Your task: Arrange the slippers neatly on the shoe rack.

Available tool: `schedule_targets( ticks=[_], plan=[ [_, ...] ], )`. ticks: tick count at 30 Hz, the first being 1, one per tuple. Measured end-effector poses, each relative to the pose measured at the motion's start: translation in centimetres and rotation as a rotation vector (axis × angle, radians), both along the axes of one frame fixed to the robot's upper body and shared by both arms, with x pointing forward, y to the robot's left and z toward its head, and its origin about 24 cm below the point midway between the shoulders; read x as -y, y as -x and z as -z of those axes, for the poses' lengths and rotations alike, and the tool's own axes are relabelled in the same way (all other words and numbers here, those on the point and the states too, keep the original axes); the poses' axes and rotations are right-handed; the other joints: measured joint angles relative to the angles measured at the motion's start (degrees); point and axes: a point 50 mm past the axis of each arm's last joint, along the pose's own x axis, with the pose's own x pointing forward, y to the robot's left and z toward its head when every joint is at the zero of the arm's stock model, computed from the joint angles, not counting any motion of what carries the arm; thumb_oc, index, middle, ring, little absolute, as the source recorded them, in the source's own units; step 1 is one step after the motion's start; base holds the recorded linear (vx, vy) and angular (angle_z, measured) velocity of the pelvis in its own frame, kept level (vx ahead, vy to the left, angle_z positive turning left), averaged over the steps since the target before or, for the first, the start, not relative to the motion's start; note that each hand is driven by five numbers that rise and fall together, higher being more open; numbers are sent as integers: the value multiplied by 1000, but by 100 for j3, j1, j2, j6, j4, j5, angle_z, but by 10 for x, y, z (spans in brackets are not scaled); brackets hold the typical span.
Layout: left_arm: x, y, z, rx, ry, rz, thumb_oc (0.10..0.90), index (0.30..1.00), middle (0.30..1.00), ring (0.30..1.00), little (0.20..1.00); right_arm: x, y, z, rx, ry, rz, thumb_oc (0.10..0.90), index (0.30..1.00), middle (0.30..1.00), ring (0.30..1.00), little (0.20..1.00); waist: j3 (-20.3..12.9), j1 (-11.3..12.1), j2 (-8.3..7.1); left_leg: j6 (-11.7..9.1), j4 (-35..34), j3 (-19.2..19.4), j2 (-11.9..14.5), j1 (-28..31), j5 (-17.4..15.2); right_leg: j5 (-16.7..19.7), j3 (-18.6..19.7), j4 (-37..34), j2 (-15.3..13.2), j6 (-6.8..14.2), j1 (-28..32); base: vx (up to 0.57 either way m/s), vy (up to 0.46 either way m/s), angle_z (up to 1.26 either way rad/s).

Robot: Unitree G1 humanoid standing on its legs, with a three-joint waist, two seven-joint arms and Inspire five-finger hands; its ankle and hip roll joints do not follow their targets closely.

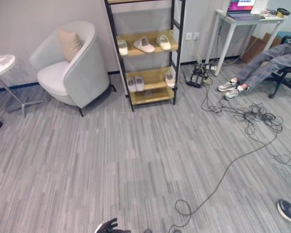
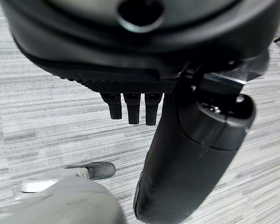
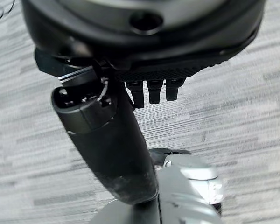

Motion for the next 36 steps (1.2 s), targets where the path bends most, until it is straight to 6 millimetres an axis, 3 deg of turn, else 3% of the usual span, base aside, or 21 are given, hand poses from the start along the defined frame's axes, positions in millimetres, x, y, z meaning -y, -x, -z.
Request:
schedule_targets(
  ticks=[9,12,14,15,16,17,18,19,20,21,22,23,27,28,29,30,31,32,33,34,36],
  plan=[
    [-1,-7,-1,-7,-24,55,800,900,900,900,900,2,-3,0,-28,19,-42,800,900,900,900,900,90,4,15,-25,18,-154,1,-115,50,-40,-134,42,8,44,-50,-6,-36,9],
    [-1,-15,-3,10,-28,55,800,900,900,900,900,1,-18,-2,3,24,-60,800,900,900,900,900,297,6,26,-201,475,-194,34,-514,-71,-130,-153,318,43,-19,-346,-6,-79,7],
    [-1,-26,-6,40,-31,55,800,900,900,900,900,-1,-31,-4,36,24,-70,800,900,900,900,900,527,36,3,-416,1106,-195,66,-889,-151,-385,-205,776,141,-157,-617,-11,-191,16],
    [-1,-38,-9,73,-37,64,800,900,900,900,900,-3,-37,-4,52,20,-74,800,900,900,900,900,689,39,-111,-593,1817,-174,3,-1258,-150,-484,-237,1118,96,-302,-748,62,-227,34],
    [-11,-53,-17,122,-76,73,800,900,900,900,900,-5,-42,-5,75,17,-79,800,900,900,900,900,833,96,-277,-941,3361,29,-26,-2205,42,-792,-332,1733,26,-681,-1093,203,-133,47],
    [-12,-66,-22,154,-92,102,800,900,900,900,900,-5,-47,-7,92,21,-83,800,900,900,900,900,1069,115,-298,-1036,4287,244,94,-2734,397,-924,-431,1975,6,-757,-1100,321,-55,36],
    [-14,-73,-25,167,-109,131,800,900,900,900,900,-6,-51,-7,84,29,-93,800,900,900,900,900,1175,161,-366,-755,4582,400,184,-3094,318,-1031,-454,2060,5,-726,-1093,457,10,12],
    [-14,-70,-24,148,-111,138,800,900,900,900,900,-8,-54,-7,76,40,-120,800,900,900,900,900,1180,194,-391,-566,3945,589,211,-3147,111,-1062,-459,1979,26,-696,-1104,554,82,-3],
    [-12,-62,-20,118,-105,138,800,900,900,900,900,-6,-60,-9,85,54,-135,800,900,900,900,900,1181,194,-327,-498,3116,671,214,-3053,61,-1041,-467,1777,85,-639,-994,557,100,-4],
    [-6,-50,-13,75,-88,141,800,900,900,900,900,-2,-58,-9,65,73,-142,800,900,900,900,900,1165,169,-160,-492,1604,767,215,-2752,94,-1012,-461,1179,238,-538,-663,592,107,-1],
    [-2,-43,-10,54,-80,143,800,900,900,900,900,-1,-57,-9,55,77,-142,800,900,900,900,900,1137,185,-98,-505,983,811,214,-2611,119,-1019,-439,923,295,-410,-519,387,57,-31],
    [3,-29,-4,11,-63,141,800,900,900,900,900,0,-58,-9,49,85,-136,800,900,900,900,900,1095,347,69,-595,-97,742,302,-2457,129,-1055,-399,694,452,-355,-351,388,52,-54],
    [2,8,5,-113,-47,115,800,900,900,900,900,-7,-55,-7,56,63,-151,800,900,900,900,900,992,686,-5,-523,29,628,292,-2373,195,-923,-142,867,526,-571,-200,548,130,-54],
    [1,27,8,-172,-46,96,800,900,900,900,900,-10,-51,-5,53,56,-149,800,900,900,900,900,801,655,-121,-184,954,651,252,-2496,117,-1109,-83,1106,432,-558,-234,498,167,-54],
    [1,38,9,-207,-45,92,800,900,900,900,900,-13,-49,-4,61,50,-149,800,900,900,900,900,618,626,-197,-64,1285,652,175,-2496,106,-1297,-65,1239,368,-529,-240,624,246,-28],
    [0,44,10,-236,-48,119,800,900,900,900,900,-16,-38,-1,25,39,-152,800,900,900,900,900,469,606,-409,122,1561,626,-153,-2132,-19,-1510,-135,1399,105,-237,-110,560,249,-25],
    [1,51,11,-256,-48,123,800,900,900,900,900,-18,-31,2,-14,32,-178,800,900,900,900,900,413,632,-326,278,1509,597,-96,-1698,-215,-1535,-270,2481,171,83,-439,539,273,-48],
    [-2,50,10,-239,-60,144,800,900,900,900,900,-19,-40,-1,29,47,-205,800,900,900,900,900,369,536,-321,496,1189,753,-45,-1314,-194,-1030,-562,4715,-113,601,-1403,409,195,-28],
    [-3,44,9,-219,-69,167,800,900,900,900,900,-16,-40,-2,39,58,-229,800,900,900,900,900,354,406,-290,644,1195,684,-83,-1167,-339,-579,-681,5367,-261,702,-1678,431,190,2],
    [-6,37,7,-195,-79,177,800,900,900,900,900,-14,-41,-4,45,69,-257,800,900,900,900,900,375,353,-355,568,1166,642,-197,-950,-354,-353,-752,6057,-501,662,-1909,264,92,45],
    [-18,5,0,-131,-133,192,800,900,900,900,900,-11,-56,-9,93,94,-309,800,900,900,900,900,402,280,-357,764,1180,453,-431,-534,-554,-639,-583,6306,-818,355,-2431,440,57,33]
  ],
)
